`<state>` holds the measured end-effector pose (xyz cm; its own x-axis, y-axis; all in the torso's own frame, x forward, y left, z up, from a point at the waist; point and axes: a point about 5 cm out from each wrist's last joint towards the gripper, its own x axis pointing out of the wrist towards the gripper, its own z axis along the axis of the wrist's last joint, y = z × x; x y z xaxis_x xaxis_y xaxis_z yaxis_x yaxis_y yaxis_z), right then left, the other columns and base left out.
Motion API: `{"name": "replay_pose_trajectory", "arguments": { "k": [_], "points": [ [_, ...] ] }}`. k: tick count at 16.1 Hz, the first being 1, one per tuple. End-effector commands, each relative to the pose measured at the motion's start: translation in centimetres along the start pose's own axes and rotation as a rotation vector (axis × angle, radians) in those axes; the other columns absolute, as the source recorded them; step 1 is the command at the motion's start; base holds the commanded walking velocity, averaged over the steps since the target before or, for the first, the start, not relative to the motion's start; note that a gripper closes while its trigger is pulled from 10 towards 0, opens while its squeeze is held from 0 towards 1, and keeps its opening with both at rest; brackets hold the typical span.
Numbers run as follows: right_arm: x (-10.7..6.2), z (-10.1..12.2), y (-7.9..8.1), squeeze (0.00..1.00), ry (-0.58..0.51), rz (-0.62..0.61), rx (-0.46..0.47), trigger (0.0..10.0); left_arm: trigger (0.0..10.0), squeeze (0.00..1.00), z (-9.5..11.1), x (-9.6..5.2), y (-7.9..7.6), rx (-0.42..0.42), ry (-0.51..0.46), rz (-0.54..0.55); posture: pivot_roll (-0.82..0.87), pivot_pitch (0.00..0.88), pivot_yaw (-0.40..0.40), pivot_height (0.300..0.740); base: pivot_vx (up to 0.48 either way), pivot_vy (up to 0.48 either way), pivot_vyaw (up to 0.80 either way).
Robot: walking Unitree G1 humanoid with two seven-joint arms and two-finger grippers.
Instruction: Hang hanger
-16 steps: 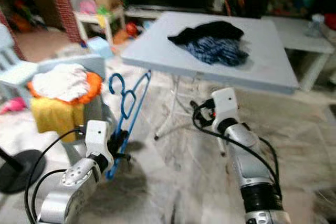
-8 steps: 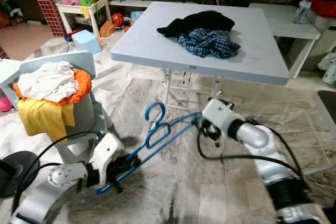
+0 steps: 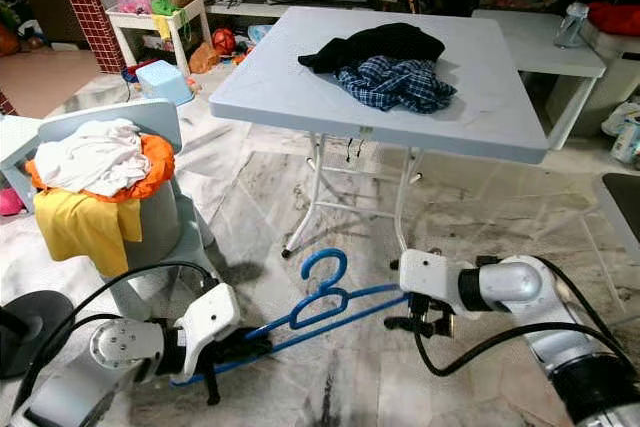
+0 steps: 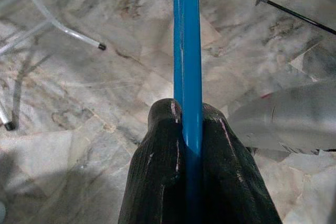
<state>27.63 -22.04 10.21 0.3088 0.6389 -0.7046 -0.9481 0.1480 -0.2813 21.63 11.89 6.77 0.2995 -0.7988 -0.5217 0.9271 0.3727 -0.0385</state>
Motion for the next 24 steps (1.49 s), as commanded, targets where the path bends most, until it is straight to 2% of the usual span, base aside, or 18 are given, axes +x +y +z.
{"name": "replay_pose_trajectory", "arguments": {
  "k": [1,2,3,4,6,8,12,14,16,18,24],
  "points": [
    [0.1,0.9,-0.3,0.00,-0.033,0.053,-0.020,10.0,10.0,0.00,0.4,0.1,-0.2,0.033,-0.013,-0.014,-0.07,0.000,0.001,0.740,0.000,0.000,0.00],
    [0.2,1.0,-0.3,0.00,-0.037,0.057,-0.020,10.0,10.0,0.00,0.4,0.1,-0.2,0.032,-0.014,-0.013,-0.07,0.000,0.001,0.740,0.000,0.000,0.00],
    [0.7,1.4,-0.3,0.00,-0.052,0.075,-0.020,3.9,10.0,0.00,0.4,0.2,-0.2,0.043,-0.018,-0.015,-0.07,0.000,0.002,0.740,0.000,0.000,0.00],
    [1.2,1.6,-0.1,0.00,-0.058,0.113,-0.028,0.9,10.0,0.00,0.5,0.4,-0.2,0.047,-0.023,-0.014,-0.08,0.000,0.000,0.740,0.000,0.000,0.00],
    [1.8,2.1,-0.2,0.00,-0.052,0.187,-0.049,0.0,10.0,0.00,0.6,0.6,-0.3,0.050,-0.031,-0.014,-0.08,0.000,0.000,0.740,0.000,0.000,0.00],
    [2.2,2.3,-0.8,0.00,-0.011,0.236,-0.097,0.0,10.0,0.00,0.6,0.7,-0.3,0.054,-0.034,-0.018,-0.08,0.000,0.000,0.740,0.000,0.000,0.00],
    [2.9,3.0,-2.6,0.00,0.123,0.263,-0.256,0.0,10.0,0.00,0.7,0.9,-0.3,0.080,-0.029,-0.034,-0.08,0.000,-0.004,0.740,0.000,0.000,0.00],
    [2.9,3.3,-3.3,0.00,0.157,0.277,-0.302,0.0,10.0,0.00,0.7,1.0,-0.3,0.085,-0.028,-0.036,-0.08,0.000,-0.004,0.740,0.000,0.000,0.00],
    [2.5,3.5,-3.8,0.00,0.172,0.311,-0.321,0.0,10.0,0.00,0.7,1.0,-0.2,0.087,-0.028,-0.035,-0.08,0.000,-0.009,0.740,0.000,0.000,0.00],
    [1.8,2.8,-4.0,0.00,0.227,0.350,-0.329,0.0,10.0,0.00,0.6,1.1,-0.2,0.083,-0.029,-0.032,-0.08,0.000,-0.011,0.740,0.000,0.000,0.00],
    [1.1,1.5,-3.8,0.00,0.290,0.435,-0.309,0.0,10.0,0.00,0.6,1.2,-0.2,0.080,-0.034,-0.031,-0.08,0.000,-0.011,0.740,0.000,0.000,0.00]
  ]
}}
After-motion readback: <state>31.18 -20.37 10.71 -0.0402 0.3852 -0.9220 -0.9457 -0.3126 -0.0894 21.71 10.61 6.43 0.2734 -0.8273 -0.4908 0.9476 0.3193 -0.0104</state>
